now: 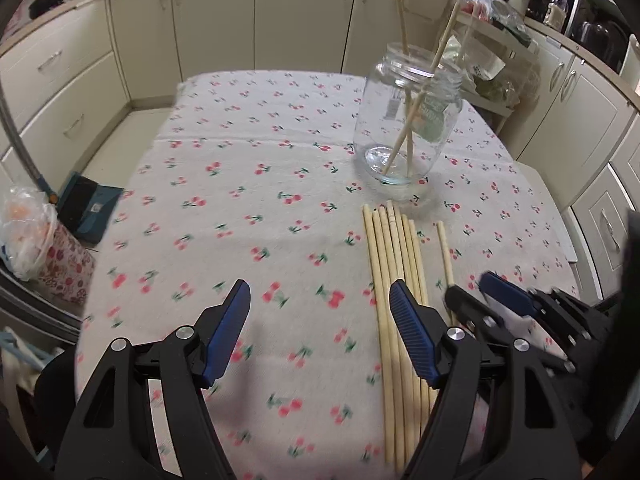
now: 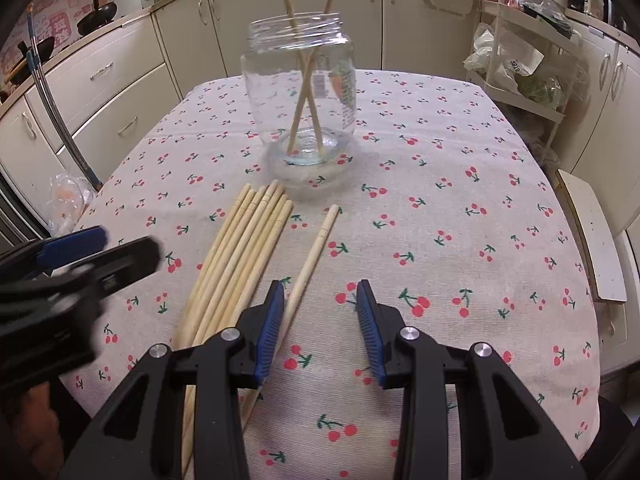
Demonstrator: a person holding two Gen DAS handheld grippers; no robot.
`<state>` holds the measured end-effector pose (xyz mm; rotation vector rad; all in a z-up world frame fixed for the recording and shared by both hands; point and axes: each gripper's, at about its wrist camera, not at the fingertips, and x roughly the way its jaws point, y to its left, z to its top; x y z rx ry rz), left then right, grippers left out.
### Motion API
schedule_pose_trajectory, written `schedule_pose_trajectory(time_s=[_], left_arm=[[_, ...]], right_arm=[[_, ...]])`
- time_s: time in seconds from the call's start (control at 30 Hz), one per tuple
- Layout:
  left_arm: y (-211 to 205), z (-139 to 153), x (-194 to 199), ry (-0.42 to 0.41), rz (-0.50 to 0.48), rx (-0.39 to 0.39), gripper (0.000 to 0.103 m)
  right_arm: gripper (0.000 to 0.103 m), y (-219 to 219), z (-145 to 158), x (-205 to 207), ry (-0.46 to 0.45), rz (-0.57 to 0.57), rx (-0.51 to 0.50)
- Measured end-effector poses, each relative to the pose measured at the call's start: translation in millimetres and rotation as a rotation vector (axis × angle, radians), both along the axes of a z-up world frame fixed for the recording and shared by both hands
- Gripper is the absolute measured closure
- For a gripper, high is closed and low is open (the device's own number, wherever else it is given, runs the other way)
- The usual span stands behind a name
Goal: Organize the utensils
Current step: 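Move both open grippers back down to the remaining wooden sticks, then close the left gripper on a wooden stick while the right gripper grasps another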
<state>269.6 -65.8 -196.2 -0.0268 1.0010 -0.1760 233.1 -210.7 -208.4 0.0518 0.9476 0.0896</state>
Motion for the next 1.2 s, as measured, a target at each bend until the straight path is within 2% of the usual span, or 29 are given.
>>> schedule_pose_trajectory(time_s=[0.37,0.57,0.77,0.87,0.9,0.93,0.97,1.03,1.1,1.2], left_arm=[[-19,-24,33,0.048,0.001,0.054,0.035],[-19,-26,40,0.043,0.023,0.091,0.035],[-27,-28,47,0.041,-0.007,0.127,0.035],[-31,-28,49,0.025,-0.026,0.133,0.044],[-31,-28,50,0.021,-0.03,0.132,0.051],[-31,-27,50,0.019,-0.034,0.131,0.059],[-30,-26,50,0.018,-0.038,0.127,0.063],[-24,-25,52,0.025,-0.041,0.112,0.076],[-17,-23,52,0.037,-0.048,0.086,0.081],[-8,-23,55,0.054,-0.069,0.042,0.083]], right_arm=[[0.065,-12,-2,-1,-0.012,-0.005,0.023],[0.065,-15,-1,0,-0.014,-0.002,0.042],[0.063,-11,-1,4,-0.016,-0.001,0.041],[0.063,-12,-1,7,-0.014,0.001,0.049],[0.063,-11,-1,7,-0.014,0.009,0.047],[0.067,-10,-1,8,-0.014,0.018,0.044],[0.072,-8,-2,9,-0.013,0.036,0.038],[0.085,-7,-2,10,-0.006,0.061,0.033],[0.091,-9,-1,11,-0.001,0.071,0.036],[0.092,-15,0,12,0.001,0.057,0.037]])
